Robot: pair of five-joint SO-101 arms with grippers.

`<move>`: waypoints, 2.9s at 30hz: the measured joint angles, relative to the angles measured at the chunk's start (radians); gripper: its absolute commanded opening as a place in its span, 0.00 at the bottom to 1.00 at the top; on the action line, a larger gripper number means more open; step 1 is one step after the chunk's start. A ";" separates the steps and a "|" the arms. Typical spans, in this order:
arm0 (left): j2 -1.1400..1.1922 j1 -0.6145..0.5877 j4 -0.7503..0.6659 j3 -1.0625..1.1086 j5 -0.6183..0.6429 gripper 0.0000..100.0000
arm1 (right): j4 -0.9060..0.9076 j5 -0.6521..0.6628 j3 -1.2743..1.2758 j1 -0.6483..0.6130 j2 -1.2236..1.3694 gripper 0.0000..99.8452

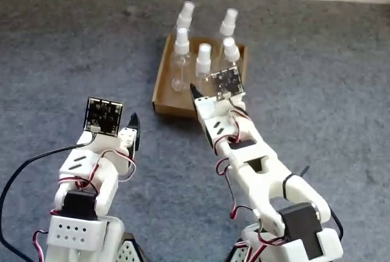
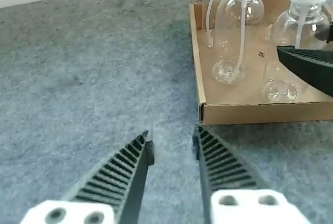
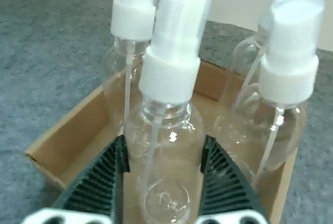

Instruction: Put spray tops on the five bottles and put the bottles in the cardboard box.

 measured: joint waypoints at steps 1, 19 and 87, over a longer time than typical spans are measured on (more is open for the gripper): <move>0.000 0.000 0.000 0.000 0.000 0.09 | -0.003 0.000 0.009 0.000 0.000 0.06; 0.000 0.000 0.000 0.000 0.000 0.09 | -0.003 0.000 0.020 -0.008 -0.003 0.13; -0.341 -0.097 0.304 0.097 0.000 0.09 | 1.422 0.379 0.603 0.133 -1.622 0.02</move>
